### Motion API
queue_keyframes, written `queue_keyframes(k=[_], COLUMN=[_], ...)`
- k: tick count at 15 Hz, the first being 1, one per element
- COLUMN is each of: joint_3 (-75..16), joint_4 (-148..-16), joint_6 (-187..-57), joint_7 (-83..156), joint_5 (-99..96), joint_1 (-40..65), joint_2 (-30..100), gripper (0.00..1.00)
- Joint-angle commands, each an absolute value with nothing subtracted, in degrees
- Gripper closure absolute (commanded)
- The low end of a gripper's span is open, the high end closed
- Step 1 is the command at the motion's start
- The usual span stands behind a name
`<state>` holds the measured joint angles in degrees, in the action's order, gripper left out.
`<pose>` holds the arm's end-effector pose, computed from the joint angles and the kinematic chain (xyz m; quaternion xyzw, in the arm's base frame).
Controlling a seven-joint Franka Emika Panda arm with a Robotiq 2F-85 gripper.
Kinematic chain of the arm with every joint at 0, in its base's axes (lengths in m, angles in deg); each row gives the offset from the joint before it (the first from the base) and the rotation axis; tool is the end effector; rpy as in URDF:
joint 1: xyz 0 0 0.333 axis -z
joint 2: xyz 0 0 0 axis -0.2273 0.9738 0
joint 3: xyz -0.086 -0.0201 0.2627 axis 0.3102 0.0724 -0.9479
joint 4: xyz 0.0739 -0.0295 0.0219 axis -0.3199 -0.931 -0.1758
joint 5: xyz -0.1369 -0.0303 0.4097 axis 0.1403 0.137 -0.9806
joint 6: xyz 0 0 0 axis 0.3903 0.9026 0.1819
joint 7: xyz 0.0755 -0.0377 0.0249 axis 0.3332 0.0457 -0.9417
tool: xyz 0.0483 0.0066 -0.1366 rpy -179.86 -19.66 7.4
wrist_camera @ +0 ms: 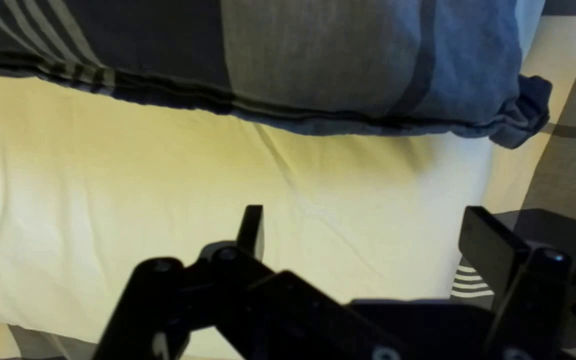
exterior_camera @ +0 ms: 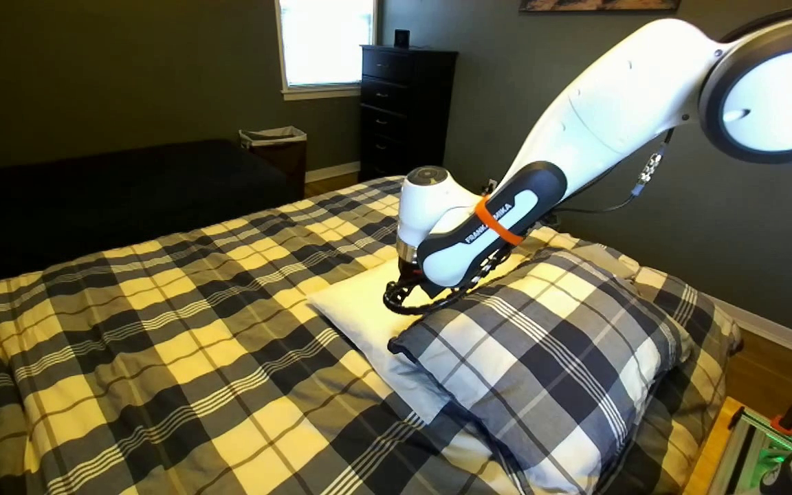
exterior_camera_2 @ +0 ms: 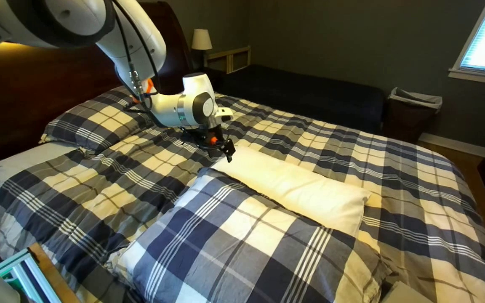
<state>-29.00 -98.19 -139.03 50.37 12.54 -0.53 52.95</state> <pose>0.6451 0.1048 0.0945 0.9908 0.0557 0.0922 0.0814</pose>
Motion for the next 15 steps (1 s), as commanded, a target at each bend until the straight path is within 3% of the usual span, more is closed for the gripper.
queue_keyframes(k=[1,15], joint_3=[-26.18,-15.37], joint_4=[-92.76,-78.1], joint_6=[-139.95,-139.38], joint_7=[51.68,64.57], joint_5=[15.57,19.69], joint_1=[-4.52,-19.01], joint_2=[59.21,76.19], gripper=[0.0,0.0])
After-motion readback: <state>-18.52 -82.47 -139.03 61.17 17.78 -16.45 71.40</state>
